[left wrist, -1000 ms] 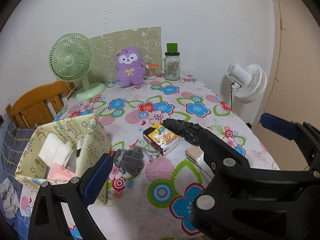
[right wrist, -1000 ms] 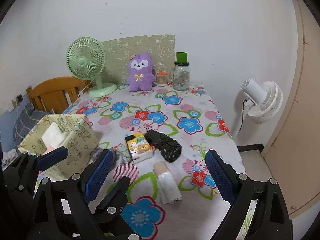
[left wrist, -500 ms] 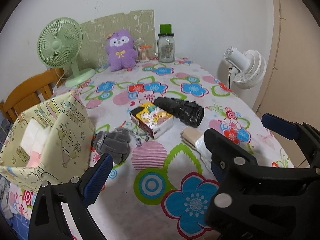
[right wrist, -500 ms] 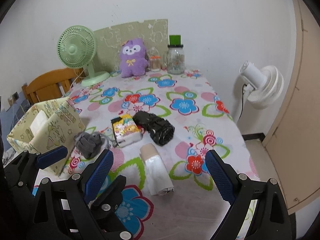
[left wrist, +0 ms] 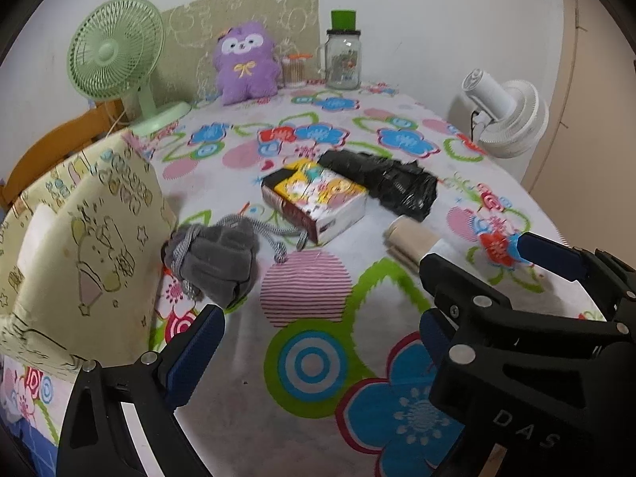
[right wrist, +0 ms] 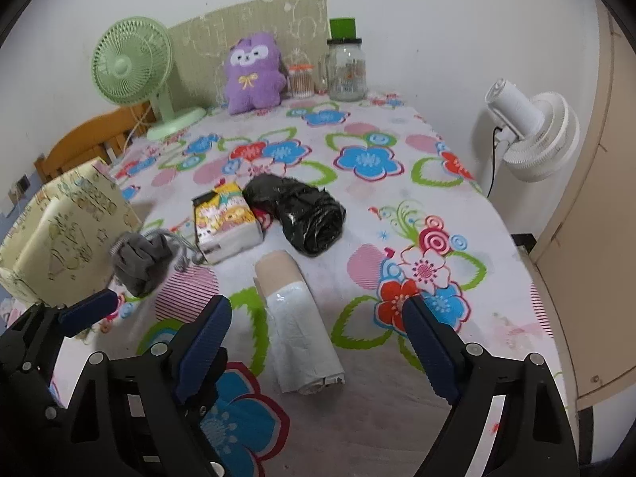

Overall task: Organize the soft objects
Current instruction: 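Close the right tool around the white bag-wrapped cylinder, then grasp the grey knit glove with the left tool while the right tool holds the cylinder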

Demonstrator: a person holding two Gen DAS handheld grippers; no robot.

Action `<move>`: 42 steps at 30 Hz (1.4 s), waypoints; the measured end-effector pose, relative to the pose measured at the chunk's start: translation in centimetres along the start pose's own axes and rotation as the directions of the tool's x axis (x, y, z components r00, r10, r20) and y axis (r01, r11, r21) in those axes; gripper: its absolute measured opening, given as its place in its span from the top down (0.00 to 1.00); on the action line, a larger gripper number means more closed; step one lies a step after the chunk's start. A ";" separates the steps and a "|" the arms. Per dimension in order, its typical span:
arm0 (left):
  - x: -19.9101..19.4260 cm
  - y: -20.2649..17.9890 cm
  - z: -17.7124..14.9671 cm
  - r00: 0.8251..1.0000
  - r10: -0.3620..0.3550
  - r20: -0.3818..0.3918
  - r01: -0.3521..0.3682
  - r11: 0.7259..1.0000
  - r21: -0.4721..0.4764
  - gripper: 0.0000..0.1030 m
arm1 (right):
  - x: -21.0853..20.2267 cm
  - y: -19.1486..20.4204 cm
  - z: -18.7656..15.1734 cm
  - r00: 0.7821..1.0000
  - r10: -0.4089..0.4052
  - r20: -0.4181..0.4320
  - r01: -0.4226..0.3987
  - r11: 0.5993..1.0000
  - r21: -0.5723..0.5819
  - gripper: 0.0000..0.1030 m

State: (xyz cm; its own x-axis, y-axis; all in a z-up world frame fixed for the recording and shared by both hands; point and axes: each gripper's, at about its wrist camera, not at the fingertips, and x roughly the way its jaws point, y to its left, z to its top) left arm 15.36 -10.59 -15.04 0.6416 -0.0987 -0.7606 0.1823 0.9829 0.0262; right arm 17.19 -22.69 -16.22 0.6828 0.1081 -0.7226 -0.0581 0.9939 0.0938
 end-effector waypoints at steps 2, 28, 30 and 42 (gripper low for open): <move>0.5 0.2 -0.1 1.000 0.002 -0.010 -0.002 1.000 -0.004 0.03 | 0.7 0.0 -0.1 1.000 0.008 -0.015 -0.008 1.000 0.003 0.13; 0.9 1.8 0.2 0.999 0.042 -0.017 -0.043 0.998 -0.043 0.07 | 1.0 0.7 0.6 1.000 -0.008 -0.019 0.008 1.000 -0.006 0.78; 0.9 1.8 0.4 0.999 0.049 -0.017 -0.050 0.997 -0.054 0.07 | 0.8 1.0 0.8 1.000 -0.001 -0.014 0.001 1.000 -0.008 0.78; 2.0 2.2 1.9 0.988 0.154 -0.010 -0.154 0.977 -0.148 0.07 | 0.9 2.2 2.3 1.000 0.017 0.009 -0.017 0.999 -0.028 0.77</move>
State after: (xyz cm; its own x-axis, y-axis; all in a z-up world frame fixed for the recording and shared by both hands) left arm 18.48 -8.87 -15.32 0.6548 0.0558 -0.7538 -0.0311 0.9984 0.0469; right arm 19.37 -20.42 -15.12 0.6882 0.1247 -0.7147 -0.0901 0.9922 0.0864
